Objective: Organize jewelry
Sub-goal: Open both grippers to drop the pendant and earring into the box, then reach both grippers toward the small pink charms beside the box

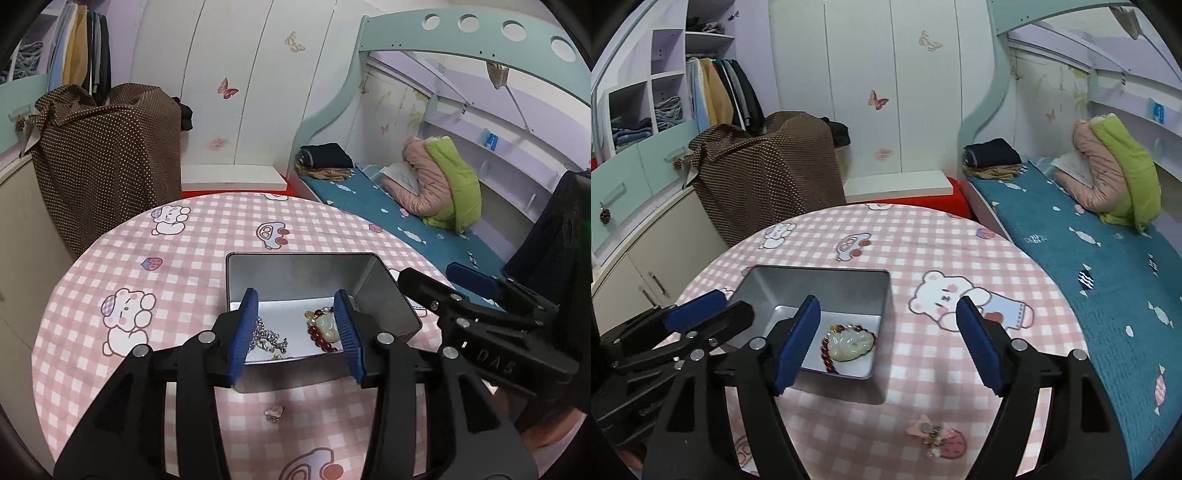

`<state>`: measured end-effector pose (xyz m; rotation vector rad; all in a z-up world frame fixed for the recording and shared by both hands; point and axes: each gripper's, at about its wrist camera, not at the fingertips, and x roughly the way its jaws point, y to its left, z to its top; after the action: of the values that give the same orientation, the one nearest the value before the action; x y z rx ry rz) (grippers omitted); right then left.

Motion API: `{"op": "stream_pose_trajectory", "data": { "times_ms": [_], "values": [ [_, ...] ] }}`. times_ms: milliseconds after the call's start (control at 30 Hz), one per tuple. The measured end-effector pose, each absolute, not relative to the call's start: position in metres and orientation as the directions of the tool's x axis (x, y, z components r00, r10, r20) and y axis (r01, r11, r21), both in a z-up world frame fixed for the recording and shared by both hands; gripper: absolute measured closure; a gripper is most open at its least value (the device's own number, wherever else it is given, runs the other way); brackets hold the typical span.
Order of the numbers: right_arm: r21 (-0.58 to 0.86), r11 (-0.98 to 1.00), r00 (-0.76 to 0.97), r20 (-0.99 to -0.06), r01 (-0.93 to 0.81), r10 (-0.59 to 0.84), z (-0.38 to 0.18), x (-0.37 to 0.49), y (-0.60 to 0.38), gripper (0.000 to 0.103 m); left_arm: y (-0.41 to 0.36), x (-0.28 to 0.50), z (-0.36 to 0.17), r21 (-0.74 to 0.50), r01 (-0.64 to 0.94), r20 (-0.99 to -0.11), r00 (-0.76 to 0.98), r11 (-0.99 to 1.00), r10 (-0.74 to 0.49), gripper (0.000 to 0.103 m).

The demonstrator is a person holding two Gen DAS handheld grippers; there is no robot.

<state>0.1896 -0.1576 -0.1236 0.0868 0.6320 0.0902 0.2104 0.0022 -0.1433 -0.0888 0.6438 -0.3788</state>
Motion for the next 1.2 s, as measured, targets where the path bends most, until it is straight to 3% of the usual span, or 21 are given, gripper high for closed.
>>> {"op": "stream_pose_trajectory", "data": {
  "times_ms": [433, 567, 733, 767, 900, 1200],
  "values": [
    [0.107, 0.993, 0.809, -0.579, -0.040, 0.095, -0.121, 0.177, -0.165, 0.028, 0.005, 0.200, -0.142, -0.188, 0.303, -0.575, 0.737, 0.934, -0.355, 0.059],
    [0.102, 0.995, 0.814, -0.578, -0.006, 0.064, -0.120, 0.172, -0.173, 0.019, 0.009, 0.194, -0.143, -0.187, 0.291, -0.580, 0.738, 0.938, -0.345, 0.046],
    [0.088, 0.996, 0.805, -0.593, 0.031, 0.027, -0.124, 0.166, -0.185, 0.015, 0.014, 0.184, -0.146, -0.184, 0.286, -0.587, 0.735, 0.940, -0.339, 0.033],
    [0.084, 0.996, 0.801, -0.599, 0.042, 0.017, -0.125, 0.165, -0.187, 0.009, 0.015, 0.182, -0.148, -0.183, 0.283, -0.590, 0.734, 0.941, -0.336, 0.029],
    [0.090, 0.994, 0.781, -0.624, 0.059, 0.010, -0.134, 0.159, -0.197, 0.008, 0.018, 0.175, -0.154, -0.189, 0.285, -0.605, 0.720, 0.940, -0.340, 0.020],
    [0.053, 0.996, 0.709, -0.705, 0.068, -0.011, -0.165, 0.148, -0.206, 0.008, 0.014, 0.174, -0.182, -0.197, 0.296, -0.682, 0.644, 0.935, -0.348, 0.019]
  ]
}}
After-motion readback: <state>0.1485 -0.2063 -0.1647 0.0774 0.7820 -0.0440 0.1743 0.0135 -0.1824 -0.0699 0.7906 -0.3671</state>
